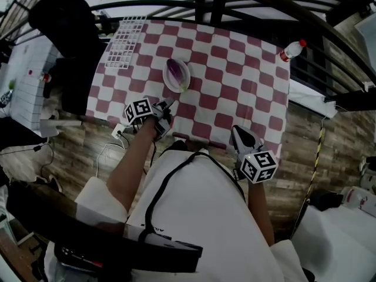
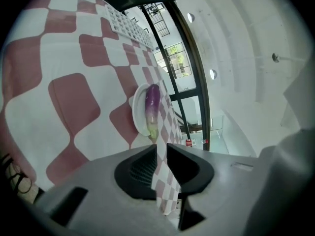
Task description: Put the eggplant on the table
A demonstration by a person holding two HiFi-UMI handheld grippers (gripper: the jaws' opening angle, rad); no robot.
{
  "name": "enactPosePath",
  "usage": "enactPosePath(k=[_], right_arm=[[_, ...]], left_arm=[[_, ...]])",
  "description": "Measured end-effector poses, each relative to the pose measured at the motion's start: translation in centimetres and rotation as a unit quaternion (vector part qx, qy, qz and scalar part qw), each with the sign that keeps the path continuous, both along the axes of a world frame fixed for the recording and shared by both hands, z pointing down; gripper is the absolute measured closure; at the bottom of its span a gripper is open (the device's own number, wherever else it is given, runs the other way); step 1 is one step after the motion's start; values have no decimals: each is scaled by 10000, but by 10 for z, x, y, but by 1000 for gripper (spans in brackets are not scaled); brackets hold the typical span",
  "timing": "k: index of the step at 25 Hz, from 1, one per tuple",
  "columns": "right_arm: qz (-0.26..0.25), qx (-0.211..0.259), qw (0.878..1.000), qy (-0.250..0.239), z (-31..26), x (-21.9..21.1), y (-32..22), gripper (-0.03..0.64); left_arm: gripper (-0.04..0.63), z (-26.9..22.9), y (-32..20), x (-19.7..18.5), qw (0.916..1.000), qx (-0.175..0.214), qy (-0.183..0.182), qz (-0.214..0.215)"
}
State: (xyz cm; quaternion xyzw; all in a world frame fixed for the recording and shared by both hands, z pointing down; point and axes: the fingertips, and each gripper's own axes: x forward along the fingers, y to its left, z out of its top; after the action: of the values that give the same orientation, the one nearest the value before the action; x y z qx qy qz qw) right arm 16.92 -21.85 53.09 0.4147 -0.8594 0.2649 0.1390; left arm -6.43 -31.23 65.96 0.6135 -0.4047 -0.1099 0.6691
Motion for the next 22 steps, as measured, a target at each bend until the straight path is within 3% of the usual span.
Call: enactPosePath(k=[7, 16, 22], right_arm=[[-47, 53, 9999, -148, 3, 29, 27, 611], [26, 64, 9982, -591, 1, 48, 39, 611], [3, 55, 9981, -607, 8, 51, 45, 611]], left_arm=[[588, -20, 39, 24, 9991, 282, -323, 19], [588, -50, 83, 49, 9972, 556, -498, -40], [588, -69, 100, 65, 9954, 801, -521, 78]])
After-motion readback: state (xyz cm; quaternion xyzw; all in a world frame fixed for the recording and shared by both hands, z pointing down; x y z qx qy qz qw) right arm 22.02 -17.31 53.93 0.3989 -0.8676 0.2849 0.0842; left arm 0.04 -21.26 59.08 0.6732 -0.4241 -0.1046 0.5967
